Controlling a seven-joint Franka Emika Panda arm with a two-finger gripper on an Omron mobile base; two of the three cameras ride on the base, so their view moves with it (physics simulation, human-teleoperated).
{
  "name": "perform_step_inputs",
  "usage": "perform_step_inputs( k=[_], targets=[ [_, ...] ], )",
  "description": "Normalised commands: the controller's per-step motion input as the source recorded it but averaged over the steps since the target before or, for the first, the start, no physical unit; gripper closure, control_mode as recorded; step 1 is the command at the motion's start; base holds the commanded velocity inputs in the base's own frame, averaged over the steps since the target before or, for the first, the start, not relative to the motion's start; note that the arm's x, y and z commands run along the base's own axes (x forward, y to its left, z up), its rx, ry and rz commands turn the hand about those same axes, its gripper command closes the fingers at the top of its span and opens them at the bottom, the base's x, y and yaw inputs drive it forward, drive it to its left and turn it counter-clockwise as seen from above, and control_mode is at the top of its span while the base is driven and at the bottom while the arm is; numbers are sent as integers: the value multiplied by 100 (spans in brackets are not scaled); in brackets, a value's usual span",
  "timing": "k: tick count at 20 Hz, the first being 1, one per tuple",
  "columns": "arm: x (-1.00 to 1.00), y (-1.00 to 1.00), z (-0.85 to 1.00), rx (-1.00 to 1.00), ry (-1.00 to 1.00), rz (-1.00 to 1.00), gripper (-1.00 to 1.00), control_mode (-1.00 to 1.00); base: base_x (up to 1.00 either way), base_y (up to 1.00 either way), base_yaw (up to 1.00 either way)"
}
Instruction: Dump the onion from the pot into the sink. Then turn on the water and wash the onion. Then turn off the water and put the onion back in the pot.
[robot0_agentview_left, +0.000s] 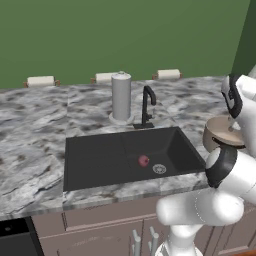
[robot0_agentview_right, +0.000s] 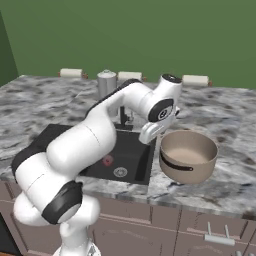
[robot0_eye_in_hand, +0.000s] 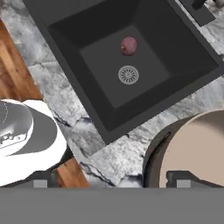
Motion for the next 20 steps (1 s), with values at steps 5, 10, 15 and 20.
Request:
perform_step_inputs(
  k=[5,10,15,20],
  targets=[
    [5,64,6,19,-8,0,-100,-100,0,0,0],
    [49,36,0,20,-9,-1,-100,-100,0,0,0],
    [63,19,0,24,-6,1,-100,-100,0,0,0],
    [68,12,-1,20,-6,3,-100,-100,0,0,0]
  ],
)
